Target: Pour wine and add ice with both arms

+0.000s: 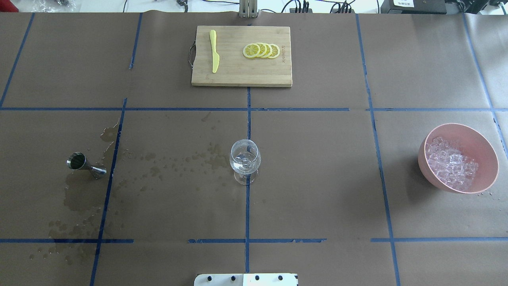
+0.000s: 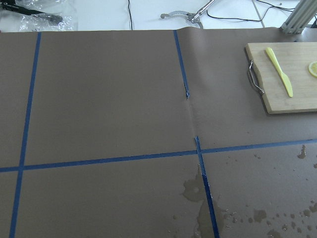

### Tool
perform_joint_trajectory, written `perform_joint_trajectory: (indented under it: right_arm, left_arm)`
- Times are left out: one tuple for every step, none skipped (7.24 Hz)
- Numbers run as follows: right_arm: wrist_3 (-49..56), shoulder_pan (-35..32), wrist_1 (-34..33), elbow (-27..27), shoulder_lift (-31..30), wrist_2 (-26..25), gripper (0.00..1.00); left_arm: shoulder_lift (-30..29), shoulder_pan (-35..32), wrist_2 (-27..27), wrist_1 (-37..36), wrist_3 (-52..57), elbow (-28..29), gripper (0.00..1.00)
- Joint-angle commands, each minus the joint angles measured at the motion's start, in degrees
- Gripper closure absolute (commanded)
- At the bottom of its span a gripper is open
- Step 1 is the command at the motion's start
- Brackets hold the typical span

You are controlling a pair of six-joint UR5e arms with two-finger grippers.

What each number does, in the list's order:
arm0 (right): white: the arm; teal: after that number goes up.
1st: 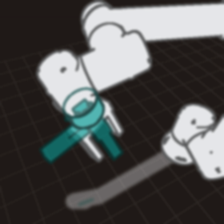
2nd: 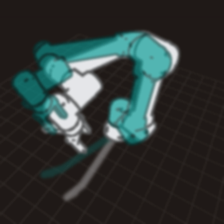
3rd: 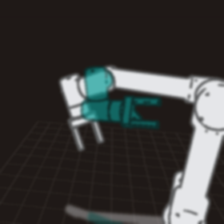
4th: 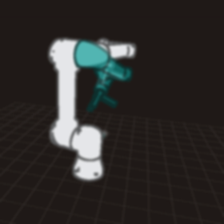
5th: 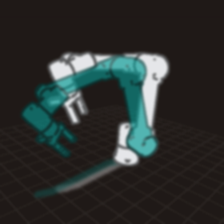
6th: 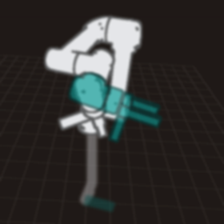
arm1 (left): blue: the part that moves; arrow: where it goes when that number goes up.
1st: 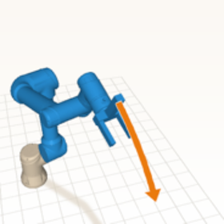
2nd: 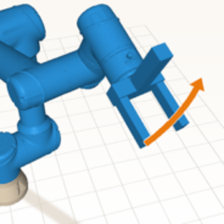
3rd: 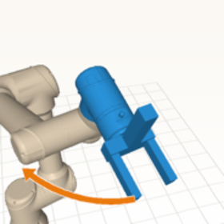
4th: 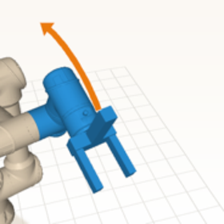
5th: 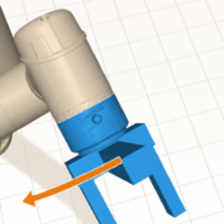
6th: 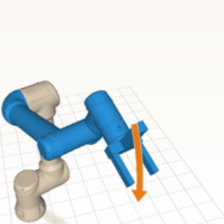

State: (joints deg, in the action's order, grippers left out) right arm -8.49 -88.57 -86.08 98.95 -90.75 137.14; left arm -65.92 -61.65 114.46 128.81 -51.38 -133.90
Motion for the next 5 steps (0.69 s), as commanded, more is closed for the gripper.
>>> perform_joint_trajectory:
  right_arm:
    - [-2.4, 0.5, -0.1, 1.7, 0.0, 0.1, 0.00]
    - [-2.4, 0.7, -0.1, 1.7, 0.0, 0.1, 0.00]
    - [-2.5, 0.7, -0.1, 2.0, 0.0, 0.1, 0.00]
    - [-2.6, 0.7, -0.1, 2.1, 0.0, 0.1, 0.00]
    - [-2.6, 0.7, -0.1, 2.2, 0.0, 0.1, 0.00]
  left_arm:
    - [0.4, 9.1, -9.0, 0.3, -7.1, -0.2, 0.00]
    - [0.7, 13.8, -13.3, 0.4, -11.7, -0.2, 0.00]
    - [2.0, 21.5, -21.4, 0.4, -18.2, -0.2, 0.00]
    - [2.8, 26.6, -26.9, 1.5, -22.7, -0.2, 0.00]
    - [6.2, 30.3, -30.2, 6.6, -24.8, -0.2, 0.00]
